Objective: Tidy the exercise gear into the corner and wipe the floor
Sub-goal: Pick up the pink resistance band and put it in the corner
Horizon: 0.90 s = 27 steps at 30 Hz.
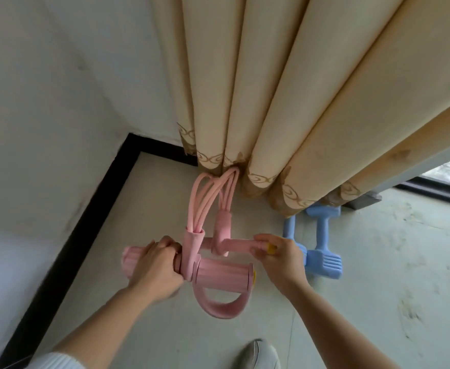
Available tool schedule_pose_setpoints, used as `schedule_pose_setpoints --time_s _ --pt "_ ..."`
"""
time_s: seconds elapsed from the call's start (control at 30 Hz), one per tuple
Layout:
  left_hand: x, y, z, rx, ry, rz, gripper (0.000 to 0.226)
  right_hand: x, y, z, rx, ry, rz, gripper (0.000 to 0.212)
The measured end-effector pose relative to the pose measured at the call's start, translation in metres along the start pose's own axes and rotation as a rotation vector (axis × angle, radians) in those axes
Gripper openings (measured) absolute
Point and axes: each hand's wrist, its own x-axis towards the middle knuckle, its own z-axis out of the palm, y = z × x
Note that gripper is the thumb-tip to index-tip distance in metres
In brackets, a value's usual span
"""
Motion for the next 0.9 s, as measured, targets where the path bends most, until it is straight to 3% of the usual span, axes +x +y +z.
schedule_pose_setpoints --time_s 0.1,0.17,0.3,0.4,0.53,0.8,0.9 --pt "0.043 -0.011 0.025 -0.004 0.025 0.021 0.005 0.045 0.021 0.023 0.052 0.027 -0.03 0.025" --pt "0.068 -0.015 0.038 -0.007 0.022 0.052 0.012 0.068 0.031 0.035 0.105 0.046 -0.051 0.026" --pt "0.103 -0.012 0.059 0.004 -0.043 0.072 0.005 0.098 0.045 0.051 0.155 0.019 -0.04 0.027" --pt "0.112 -0.008 0.066 0.042 -0.188 0.026 0.003 0.109 0.054 0.056 -0.147 -0.063 -0.06 0.029" --pt "0.123 -0.009 0.067 0.135 -0.218 0.07 0.006 0.114 0.057 0.057 -0.492 -0.168 -0.176 0.031" --pt "0.149 0.014 0.06 0.01 -0.206 0.048 0.006 0.132 0.064 0.051 -0.675 -0.098 -0.218 0.031" --pt "0.145 0.022 0.079 0.114 -0.201 0.072 0.024 0.137 0.074 0.051 -0.646 -0.125 -0.2 0.027"
